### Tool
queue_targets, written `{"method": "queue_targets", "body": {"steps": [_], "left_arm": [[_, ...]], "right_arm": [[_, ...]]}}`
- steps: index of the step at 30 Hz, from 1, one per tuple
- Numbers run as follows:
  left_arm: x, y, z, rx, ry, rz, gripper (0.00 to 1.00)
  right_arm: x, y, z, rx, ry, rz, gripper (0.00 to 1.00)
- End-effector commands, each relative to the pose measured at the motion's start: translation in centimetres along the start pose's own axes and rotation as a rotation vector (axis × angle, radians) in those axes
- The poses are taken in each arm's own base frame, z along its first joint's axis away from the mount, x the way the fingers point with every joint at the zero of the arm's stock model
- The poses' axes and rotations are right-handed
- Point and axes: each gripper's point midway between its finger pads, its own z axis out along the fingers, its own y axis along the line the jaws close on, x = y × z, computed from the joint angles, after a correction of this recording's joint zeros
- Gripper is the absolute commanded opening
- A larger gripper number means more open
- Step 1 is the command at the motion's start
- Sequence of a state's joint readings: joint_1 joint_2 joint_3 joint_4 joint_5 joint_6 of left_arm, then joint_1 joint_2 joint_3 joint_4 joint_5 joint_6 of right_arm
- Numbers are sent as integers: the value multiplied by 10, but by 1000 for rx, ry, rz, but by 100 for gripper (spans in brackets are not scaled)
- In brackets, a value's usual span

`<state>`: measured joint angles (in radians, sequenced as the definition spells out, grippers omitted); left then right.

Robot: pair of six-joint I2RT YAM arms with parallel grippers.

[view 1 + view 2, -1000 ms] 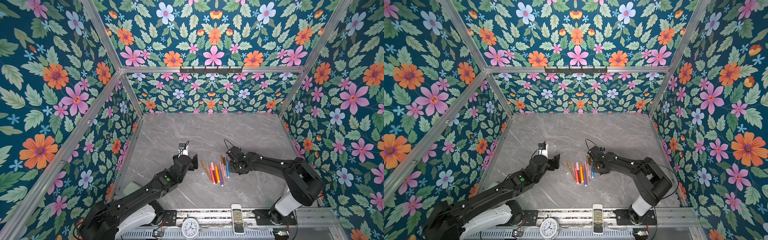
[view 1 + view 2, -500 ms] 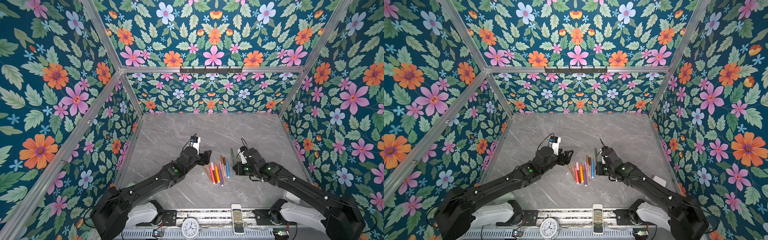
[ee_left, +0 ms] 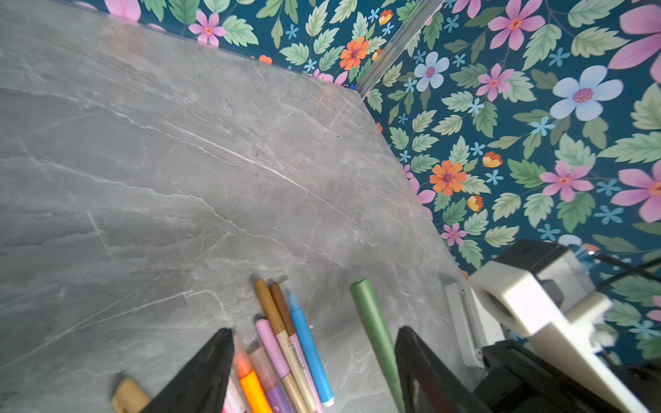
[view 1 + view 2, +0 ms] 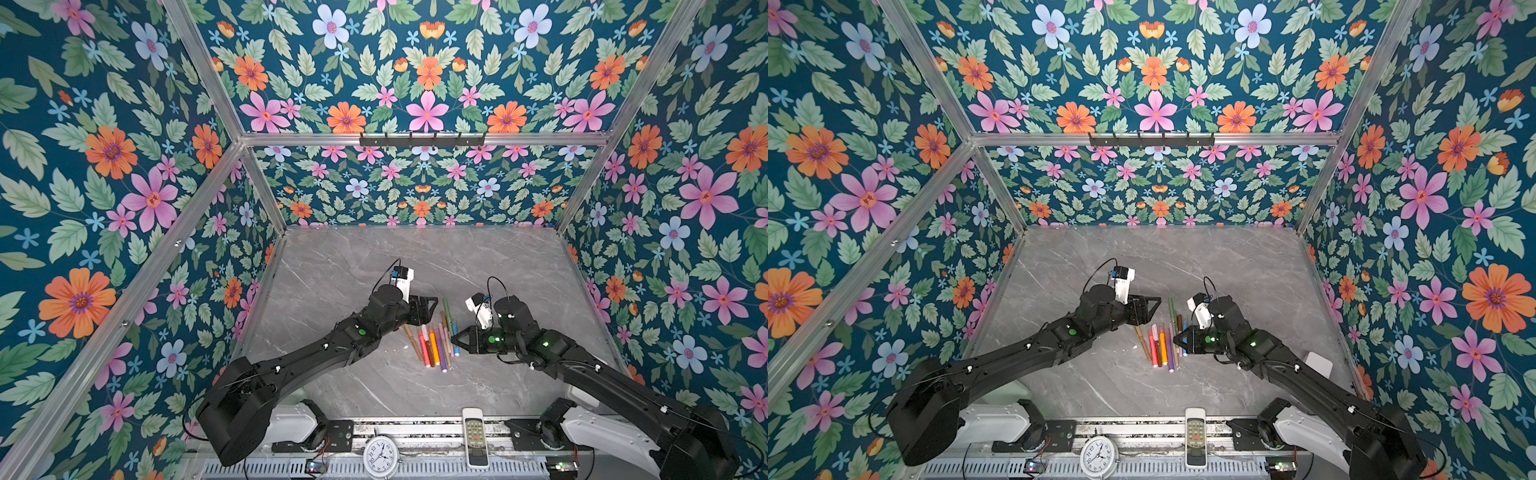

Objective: Open the pen caps
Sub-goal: 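Close the left gripper on the green pen's cap near the right gripper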

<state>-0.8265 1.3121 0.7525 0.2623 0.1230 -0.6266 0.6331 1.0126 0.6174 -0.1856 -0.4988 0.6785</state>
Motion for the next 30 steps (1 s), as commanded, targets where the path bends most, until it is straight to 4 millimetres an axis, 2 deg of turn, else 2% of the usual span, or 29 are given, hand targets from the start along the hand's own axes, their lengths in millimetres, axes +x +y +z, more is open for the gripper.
{"method": "queue_targets", "body": {"steps": [1,7,13,23,27,29,30], "left_arm": [[0,-12,5,58,16,-52,74],[12,-22,17,131,75,-136,70],[15,-30,23,175,99,-173,67],[23,-39,33,222,144,-205,65],[24,-45,36,256,158,-218,49],[24,-50,37,281,165,-221,30],[24,-53,36,299,165,-217,14]], "right_arm": [[-5,15,0,-70,-12,8,0],[-6,16,-1,-71,-8,13,0],[-2,10,3,-45,17,30,0],[-1,12,1,-56,17,25,0],[0,9,2,-46,18,28,0],[1,8,3,-45,21,28,0],[1,8,3,-44,21,28,0]]}}
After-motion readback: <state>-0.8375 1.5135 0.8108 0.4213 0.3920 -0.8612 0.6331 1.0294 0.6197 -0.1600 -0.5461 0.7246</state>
